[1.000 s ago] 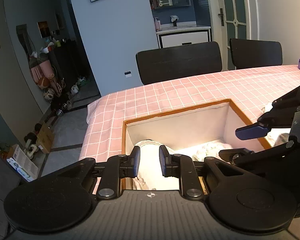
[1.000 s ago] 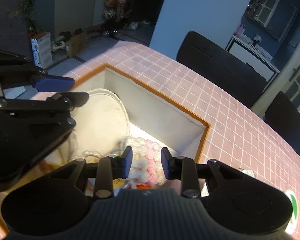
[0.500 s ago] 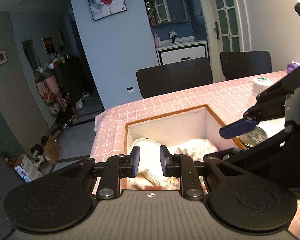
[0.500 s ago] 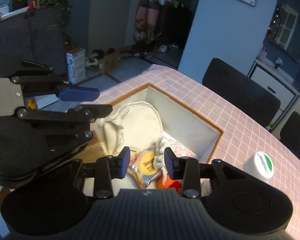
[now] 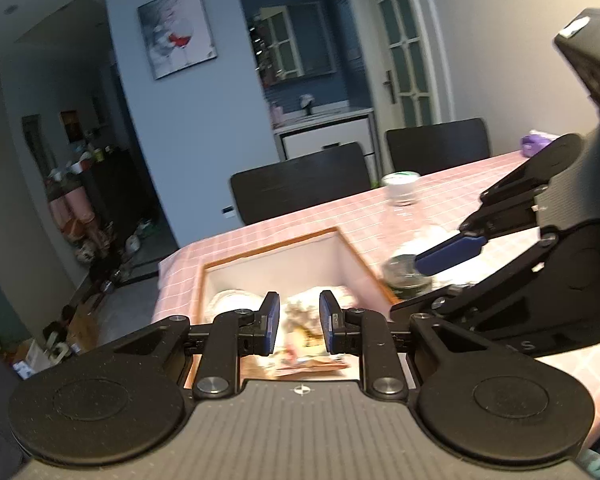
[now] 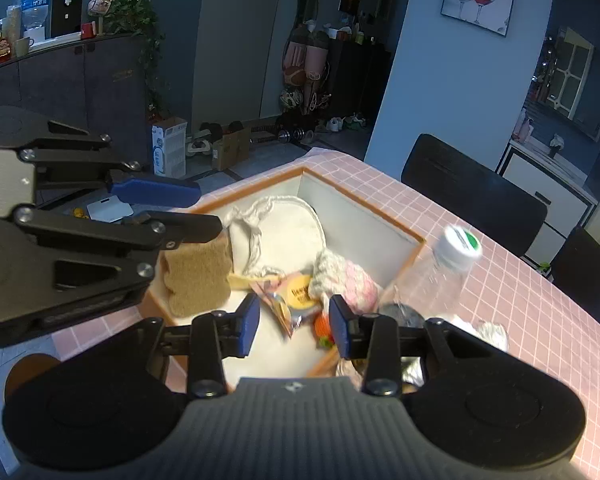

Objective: Organize soft objects
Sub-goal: 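Move both tools back toward the white plastic bags on the table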

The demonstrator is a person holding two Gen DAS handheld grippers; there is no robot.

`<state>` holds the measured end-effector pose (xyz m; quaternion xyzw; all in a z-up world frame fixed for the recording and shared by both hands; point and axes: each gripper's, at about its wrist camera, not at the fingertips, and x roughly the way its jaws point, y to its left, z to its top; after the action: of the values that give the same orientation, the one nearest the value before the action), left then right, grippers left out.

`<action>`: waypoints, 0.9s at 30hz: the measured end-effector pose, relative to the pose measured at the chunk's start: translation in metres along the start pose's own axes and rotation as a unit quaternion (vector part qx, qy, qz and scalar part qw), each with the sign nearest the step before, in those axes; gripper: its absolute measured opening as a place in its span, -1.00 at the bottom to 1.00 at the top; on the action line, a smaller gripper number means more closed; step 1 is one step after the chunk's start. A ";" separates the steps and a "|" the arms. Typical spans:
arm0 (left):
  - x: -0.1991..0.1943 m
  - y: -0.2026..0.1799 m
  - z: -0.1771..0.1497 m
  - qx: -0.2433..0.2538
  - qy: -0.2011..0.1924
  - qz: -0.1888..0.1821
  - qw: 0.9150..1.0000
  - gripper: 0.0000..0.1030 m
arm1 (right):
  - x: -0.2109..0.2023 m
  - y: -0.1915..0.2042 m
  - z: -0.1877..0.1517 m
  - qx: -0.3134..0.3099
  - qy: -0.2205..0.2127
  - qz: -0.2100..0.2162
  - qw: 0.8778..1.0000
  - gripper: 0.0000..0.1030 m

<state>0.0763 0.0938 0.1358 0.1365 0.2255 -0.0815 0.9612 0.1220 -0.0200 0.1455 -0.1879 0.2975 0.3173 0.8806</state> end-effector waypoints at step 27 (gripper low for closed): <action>0.099 -0.151 -0.025 0.072 -0.036 -0.102 0.991 0.01 | -0.006 -0.142 -0.143 0.158 0.005 -0.067 0.985 -0.08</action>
<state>0.1207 -0.0517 0.0354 0.1791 0.1970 -0.2000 0.9429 0.1559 -0.2007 0.0623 -0.0677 0.3347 0.2060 0.9170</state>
